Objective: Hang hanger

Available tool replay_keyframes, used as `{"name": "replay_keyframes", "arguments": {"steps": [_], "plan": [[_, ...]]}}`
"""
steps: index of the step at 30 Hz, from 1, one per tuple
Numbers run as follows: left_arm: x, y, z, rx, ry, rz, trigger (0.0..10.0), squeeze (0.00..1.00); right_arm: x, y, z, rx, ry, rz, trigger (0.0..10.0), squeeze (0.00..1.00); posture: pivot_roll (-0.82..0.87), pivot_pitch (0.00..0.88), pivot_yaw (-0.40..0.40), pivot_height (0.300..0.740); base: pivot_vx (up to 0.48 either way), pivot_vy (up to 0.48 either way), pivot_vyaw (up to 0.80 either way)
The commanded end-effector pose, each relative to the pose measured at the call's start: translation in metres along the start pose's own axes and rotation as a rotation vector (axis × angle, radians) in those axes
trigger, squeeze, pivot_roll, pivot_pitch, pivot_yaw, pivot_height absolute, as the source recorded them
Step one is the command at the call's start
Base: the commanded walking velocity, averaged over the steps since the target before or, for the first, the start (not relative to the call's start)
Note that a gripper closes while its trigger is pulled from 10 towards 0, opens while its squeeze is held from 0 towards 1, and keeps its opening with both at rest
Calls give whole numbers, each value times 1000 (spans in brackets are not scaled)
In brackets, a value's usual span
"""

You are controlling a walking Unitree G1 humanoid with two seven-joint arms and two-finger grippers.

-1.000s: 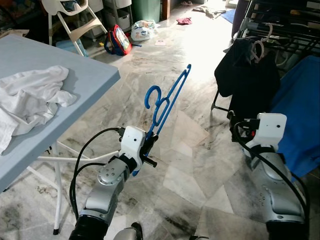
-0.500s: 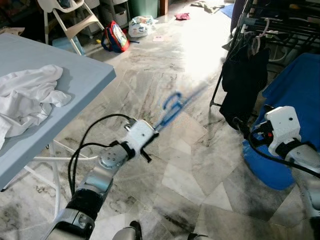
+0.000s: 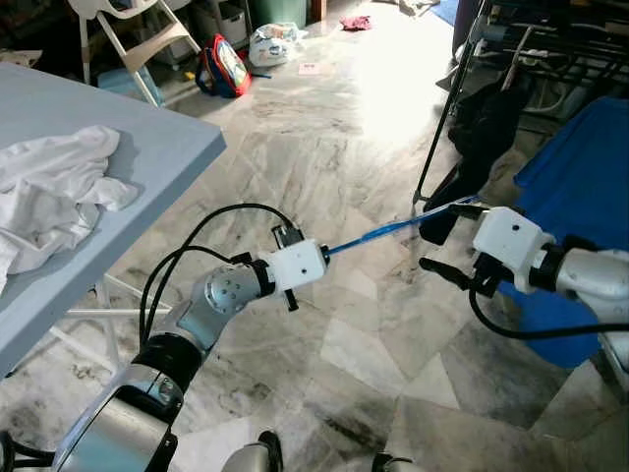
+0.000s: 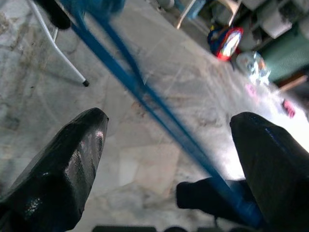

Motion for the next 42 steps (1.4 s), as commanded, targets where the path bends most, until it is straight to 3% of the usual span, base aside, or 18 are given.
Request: {"name": "replay_keyframes", "arguments": {"steps": [1, 5, 10, 12, 13, 16, 20, 25, 26, 27, 42], "plan": [[3, -4, 1, -6, 13, 34, 10000, 0, 6, 1, 3, 34, 4, -56, 10000, 0, 6, 217, 75, 740, 0, 0, 0], [7, -19, 3, 82, 15, 102, 10000, 0, 13, 14, 13, 46, -30, -187, 10000, 0, 16, 213, 73, 740, 0, 0, 0], [10, -26, 3, 124, 26, 127, 10000, 0, 6, 16, 20, 88, -77, -254, 10000, 0, 19, 212, 68, 740, 0, 0, 0], [10, -27, 3, 127, 28, 132, 10000, 0, 3, 16, 23, 100, -98, -282, 10000, 0, 19, 212, 68, 740, 0, 0, 0], [11, -28, 4, 133, 31, 143, 10000, 0, -4, 15, 28, 130, -145, -349, 10000, 0, 20, 212, 68, 740, 0, 0, 0], [11, -28, 5, 131, 34, 154, 10000, 0, -8, 19, 35, 133, -177, -432, 10000, 0, 22, 214, 67, 740, 0, 0, 0], [11, -26, 5, 123, 38, 161, 10000, 0, -7, 23, 40, 122, -186, -502, 10000, 0, 25, 215, 67, 740, 0, 0, 0], [11, -25, 6, 124, 40, 163, 10000, 0, -6, 28, 44, 103, -184, -523, 10000, 0, 25, 215, 68, 740, 0, 0, 0], [11, -24, 6, 120, 40, 168, 10000, 0, -7, 29, 45, 102, -183, -526, 510, 0, 25, 216, 68, 740, 0, 0, 0], [11, -23, 7, 119, 40, 170, 10000, 0, -8, 29, 45, 101, -183, -527, 0, 0, 25, 215, 67, 740, 0, 0, 0], [9, -15, 8, 85, 39, 201, 10000, 0, -8, 38, 51, 66, -192, -571, 0, 0, 23, 216, 75, 740, 0, 0, 0]]}}
Point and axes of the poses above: a point about 5 cm out from each wrist's last joint towards the gripper, its own z axis pointing out of the wrist towards the gripper, its own x axis along the axis of the wrist's last joint, y = z × x, the point moved 4 cm from there along z, pointing out of the wrist towards the gripper, and after that the axes turned 6 degrees about z, right-handed, at the moved point
